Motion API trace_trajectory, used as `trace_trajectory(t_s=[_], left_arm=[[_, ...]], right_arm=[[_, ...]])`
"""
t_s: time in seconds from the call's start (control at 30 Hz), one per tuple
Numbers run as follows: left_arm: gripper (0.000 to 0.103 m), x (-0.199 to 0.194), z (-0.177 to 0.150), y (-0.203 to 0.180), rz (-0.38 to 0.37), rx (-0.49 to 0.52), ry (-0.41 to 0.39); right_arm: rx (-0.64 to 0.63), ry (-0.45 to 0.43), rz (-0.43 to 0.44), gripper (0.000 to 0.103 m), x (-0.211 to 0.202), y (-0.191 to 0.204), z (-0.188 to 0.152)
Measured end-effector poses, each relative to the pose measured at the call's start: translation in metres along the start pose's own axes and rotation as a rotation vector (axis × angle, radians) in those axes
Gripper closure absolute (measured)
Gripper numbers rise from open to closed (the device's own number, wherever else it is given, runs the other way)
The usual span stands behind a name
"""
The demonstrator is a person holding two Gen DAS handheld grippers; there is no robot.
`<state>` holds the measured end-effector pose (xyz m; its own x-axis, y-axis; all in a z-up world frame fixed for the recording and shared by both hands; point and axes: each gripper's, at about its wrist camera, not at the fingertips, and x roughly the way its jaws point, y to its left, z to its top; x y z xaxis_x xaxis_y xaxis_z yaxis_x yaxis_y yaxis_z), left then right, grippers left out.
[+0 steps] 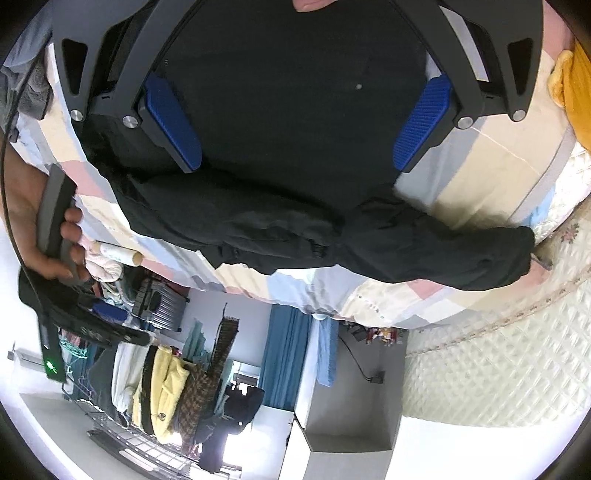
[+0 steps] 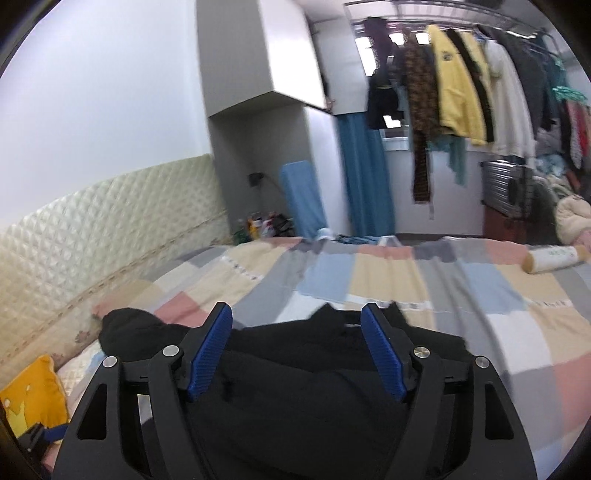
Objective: Fold large clothes
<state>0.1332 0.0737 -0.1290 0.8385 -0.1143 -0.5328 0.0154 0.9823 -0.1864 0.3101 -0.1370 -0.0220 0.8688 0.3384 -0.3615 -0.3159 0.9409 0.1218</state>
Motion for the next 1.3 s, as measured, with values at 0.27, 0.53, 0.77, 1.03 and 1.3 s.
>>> trace_trajectory(t_s=[0.27,0.53,0.77,1.03,1.3], left_arm=[[0.000,0.021,-0.007,-0.026,-0.006,0.018,0.012],[0.000,0.041,-0.018,-0.037,0.000,0.019,0.041],[0.000,0.049,-0.029,-0.046,0.004,0.040,0.086],[0.000,0.062,-0.038,-0.041,0.012,0.015,0.150],[0.000,0.060,-0.040,-0.039,0.008,0.010,0.152]], right_arm=[[0.089,0.029,-0.125,0.032,-0.021,-0.089,-0.046],[0.140,0.159,-0.208,0.032,-0.016,-0.154,-0.115],[0.174,0.362,-0.178,0.036,-0.003,-0.171,-0.156],[0.028,0.401,-0.264,0.039,0.021,-0.159,-0.174],[-0.030,0.260,-0.313,0.072,0.022,-0.145,-0.161]])
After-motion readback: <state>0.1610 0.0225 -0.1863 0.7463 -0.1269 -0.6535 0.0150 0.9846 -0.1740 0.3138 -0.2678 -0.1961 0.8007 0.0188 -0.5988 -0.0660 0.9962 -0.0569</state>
